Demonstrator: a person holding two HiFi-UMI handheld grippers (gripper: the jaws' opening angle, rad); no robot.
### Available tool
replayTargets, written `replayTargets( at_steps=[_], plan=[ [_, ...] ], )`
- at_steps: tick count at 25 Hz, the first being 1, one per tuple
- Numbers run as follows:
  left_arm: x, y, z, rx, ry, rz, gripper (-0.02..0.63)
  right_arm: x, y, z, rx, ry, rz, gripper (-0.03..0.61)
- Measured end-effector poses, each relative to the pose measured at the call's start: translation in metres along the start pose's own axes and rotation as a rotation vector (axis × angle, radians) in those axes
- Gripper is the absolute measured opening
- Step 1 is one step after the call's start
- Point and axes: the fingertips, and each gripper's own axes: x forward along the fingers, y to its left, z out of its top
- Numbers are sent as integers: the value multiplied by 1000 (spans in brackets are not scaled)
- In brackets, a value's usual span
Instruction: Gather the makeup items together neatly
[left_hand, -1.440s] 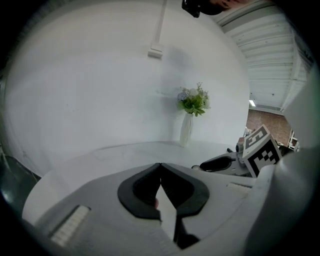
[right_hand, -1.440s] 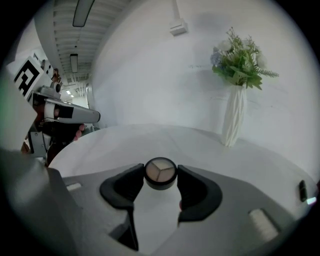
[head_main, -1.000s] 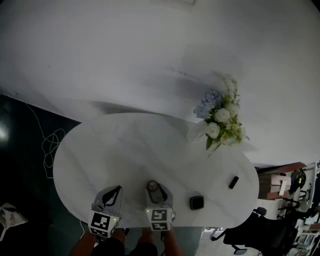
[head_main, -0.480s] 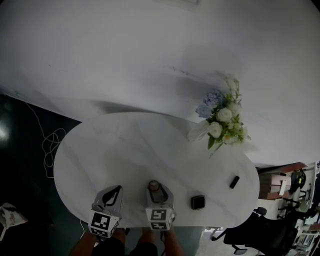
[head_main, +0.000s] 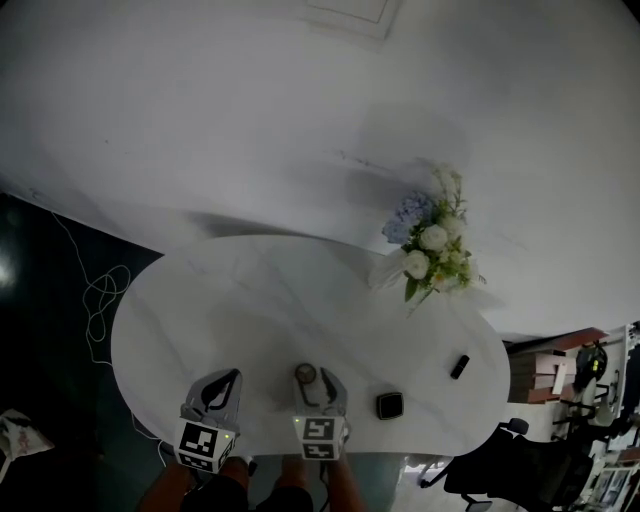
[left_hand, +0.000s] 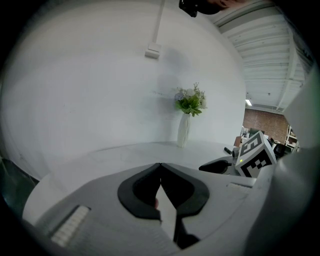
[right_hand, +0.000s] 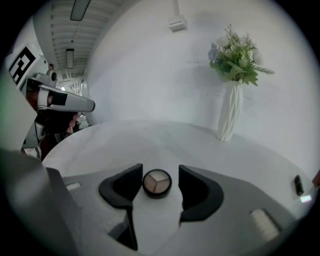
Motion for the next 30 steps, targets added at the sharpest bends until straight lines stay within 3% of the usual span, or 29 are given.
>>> replayTargets(
  at_steps=[15, 20, 30],
  plan=[
    [-50, -13, 127, 59, -206, -15, 11, -125, -44, 140, 57, -314, -147, 227],
    [-73, -29, 150, 85, -251, -43, 11, -177, -48, 154, 72, -382, -211, 212],
    [-112, -57, 150, 124, -278, -100, 11, -241, -24, 143, 70, -432, -274, 46]
  ],
)
